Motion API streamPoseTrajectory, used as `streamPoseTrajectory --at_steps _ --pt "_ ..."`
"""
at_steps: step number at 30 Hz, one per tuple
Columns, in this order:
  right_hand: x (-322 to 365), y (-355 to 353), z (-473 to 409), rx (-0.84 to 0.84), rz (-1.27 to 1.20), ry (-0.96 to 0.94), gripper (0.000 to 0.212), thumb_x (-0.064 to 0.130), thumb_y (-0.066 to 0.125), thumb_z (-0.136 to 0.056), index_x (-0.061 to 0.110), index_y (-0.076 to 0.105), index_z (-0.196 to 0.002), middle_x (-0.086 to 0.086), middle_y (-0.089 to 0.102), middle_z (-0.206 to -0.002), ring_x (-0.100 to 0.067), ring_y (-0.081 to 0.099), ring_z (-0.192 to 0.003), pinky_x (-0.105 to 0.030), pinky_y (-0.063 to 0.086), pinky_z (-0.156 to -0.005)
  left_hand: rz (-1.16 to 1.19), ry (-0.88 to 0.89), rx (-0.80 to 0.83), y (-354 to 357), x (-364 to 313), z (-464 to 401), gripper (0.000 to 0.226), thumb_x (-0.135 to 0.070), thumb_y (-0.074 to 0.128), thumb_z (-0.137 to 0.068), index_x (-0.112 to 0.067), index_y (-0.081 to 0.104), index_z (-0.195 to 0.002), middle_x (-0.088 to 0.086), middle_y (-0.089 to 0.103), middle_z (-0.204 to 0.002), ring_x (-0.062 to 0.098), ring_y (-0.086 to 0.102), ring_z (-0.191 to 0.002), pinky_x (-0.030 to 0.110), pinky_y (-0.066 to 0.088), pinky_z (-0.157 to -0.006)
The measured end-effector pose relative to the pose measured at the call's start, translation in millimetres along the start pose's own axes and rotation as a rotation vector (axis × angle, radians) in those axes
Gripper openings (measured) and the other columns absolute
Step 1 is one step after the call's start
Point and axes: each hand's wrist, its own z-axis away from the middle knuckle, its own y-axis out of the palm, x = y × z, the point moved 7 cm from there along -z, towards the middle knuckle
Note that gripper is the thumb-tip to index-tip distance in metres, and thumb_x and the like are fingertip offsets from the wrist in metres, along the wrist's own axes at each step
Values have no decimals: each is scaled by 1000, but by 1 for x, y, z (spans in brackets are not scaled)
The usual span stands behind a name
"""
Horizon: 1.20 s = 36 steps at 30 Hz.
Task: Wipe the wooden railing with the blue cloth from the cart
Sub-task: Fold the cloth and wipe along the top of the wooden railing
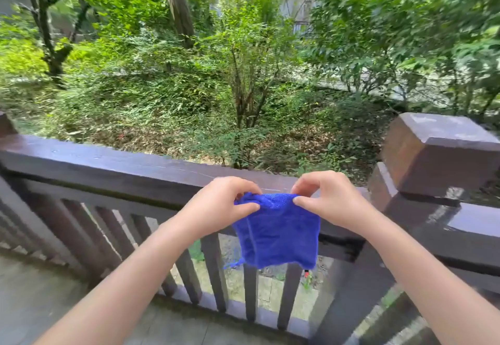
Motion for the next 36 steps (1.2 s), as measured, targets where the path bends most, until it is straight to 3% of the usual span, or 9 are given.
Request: streamPoseTrajectory --at_steps 3,8,12,15,22,27,31,33,36 --pt "-26 -24 5 -95 7 110 11 11 66 -75 21 69 -75 6 67 -72 -8 61 -73 -7 42 -65 12 118 79 15 -20 -40 22 -30 64 -82 -27 66 -104 0 69 -102 16 60 -89 35 50 -84" --pt "-58 -50 10 -244 59 279 8 13 64 -76 20 69 -76 1 70 -79 -16 64 -79 -31 51 -75 25 253 205 39 -42 -92 24 -25 64 -83 -23 65 -106 4 70 -101 17 62 -90 31 49 -84" --pt "-80 -67 -11 -380 173 337 9 17 59 -77 24 66 -76 6 67 -78 -18 62 -83 -36 52 -73 6 334 195 42 -53 -140 21 -23 62 -82 -24 65 -102 0 66 -92 18 59 -83 24 43 -73" --pt "-102 -65 -34 -382 325 395 11 18 54 -78 24 62 -81 3 66 -88 -22 60 -89 -29 41 -66 -27 325 198 54 -51 -172 20 -22 61 -81 -24 64 -101 1 63 -90 20 57 -81 27 45 -73" --pt "-162 -43 -67 -290 457 507 17 10 50 -78 19 61 -87 -8 67 -103 -29 59 -98 -31 34 -65 -63 270 328 111 -33 -224 25 -20 62 -81 -16 64 -106 8 67 -112 23 62 -94 27 47 -82" --pt "-185 -33 -69 -273 541 564 22 3 46 -84 12 58 -100 -12 63 -109 -30 54 -108 -37 46 -79 -130 232 270 134 -36 -238 39 -22 56 -85 -17 53 -123 10 58 -129 26 54 -115 40 44 -98" --pt "-180 -15 -43 -410 383 405 47 -4 40 -86 6 44 -131 -14 49 -138 -26 40 -132 -37 33 -108 -182 318 -98 147 -51 -187 53 -25 40 -92 -9 29 -141 9 30 -152 24 26 -140 48 23 -113" --pt "-178 3 -28 -366 424 321 49 -1 39 -88 4 35 -137 -14 37 -147 -27 28 -139 -38 22 -115 -236 352 -36 174 -59 -162 54 -28 30 -93 -8 23 -143 8 22 -155 24 19 -143 51 19 -114" --pt "-196 33 -15 -155 504 422 50 24 25 -97 10 14 -145 -7 16 -156 -17 9 -145 -33 6 -118 -306 287 161 209 -50 -157 53 -31 23 -97 -14 10 -146 4 8 -158 16 5 -145 44 7 -117"
